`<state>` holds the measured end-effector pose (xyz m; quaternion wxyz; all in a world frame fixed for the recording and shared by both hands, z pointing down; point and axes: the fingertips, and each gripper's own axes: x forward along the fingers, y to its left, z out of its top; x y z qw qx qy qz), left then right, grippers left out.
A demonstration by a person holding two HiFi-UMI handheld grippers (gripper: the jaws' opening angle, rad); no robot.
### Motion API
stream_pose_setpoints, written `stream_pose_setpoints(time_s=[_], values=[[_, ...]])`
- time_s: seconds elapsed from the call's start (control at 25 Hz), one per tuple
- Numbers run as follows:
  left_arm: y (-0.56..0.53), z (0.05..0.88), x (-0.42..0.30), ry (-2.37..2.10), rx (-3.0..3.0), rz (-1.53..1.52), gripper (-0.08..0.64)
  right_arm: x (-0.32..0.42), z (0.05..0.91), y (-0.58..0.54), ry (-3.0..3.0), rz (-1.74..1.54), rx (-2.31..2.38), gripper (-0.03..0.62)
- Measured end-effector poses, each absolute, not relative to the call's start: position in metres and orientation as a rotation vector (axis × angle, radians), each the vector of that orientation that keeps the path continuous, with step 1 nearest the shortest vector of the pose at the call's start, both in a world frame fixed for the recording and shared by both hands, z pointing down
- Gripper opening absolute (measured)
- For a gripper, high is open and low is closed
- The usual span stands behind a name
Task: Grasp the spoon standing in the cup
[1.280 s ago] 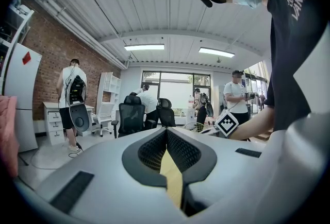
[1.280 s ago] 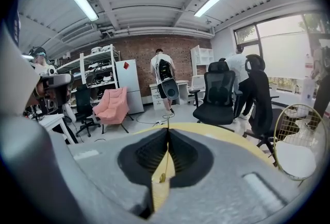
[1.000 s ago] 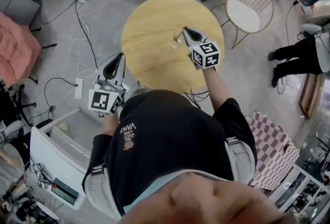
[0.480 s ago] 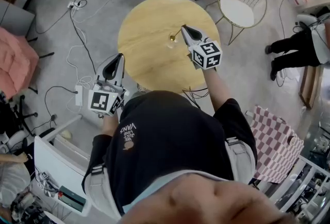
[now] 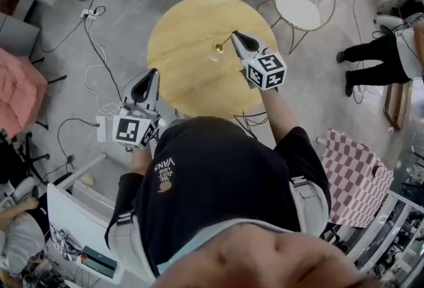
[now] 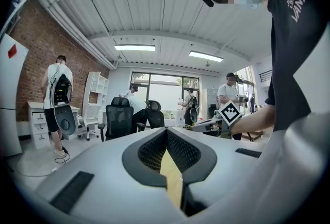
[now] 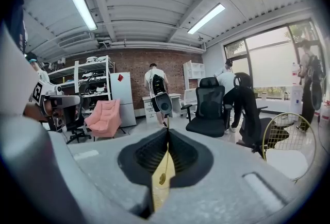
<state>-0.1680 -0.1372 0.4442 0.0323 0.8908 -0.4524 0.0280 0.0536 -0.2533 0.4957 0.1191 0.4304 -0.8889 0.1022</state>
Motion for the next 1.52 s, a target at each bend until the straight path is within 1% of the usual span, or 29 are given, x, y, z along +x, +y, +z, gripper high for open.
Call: stream_pose_setpoints(time_s=[1.24, 1.52], values=[[-0.160, 0.439, -0.131, -1.209, 2.833, 0.054, 0.012, 0.106, 0.443, -0.215, -2.631, 0.304, 1.512, 0.002], [-0.168, 0.439, -0.122, -1.169, 2.851, 0.093, 0.012, 0.116, 0.440, -0.202, -2.626, 0.323, 1.563, 0.002]])
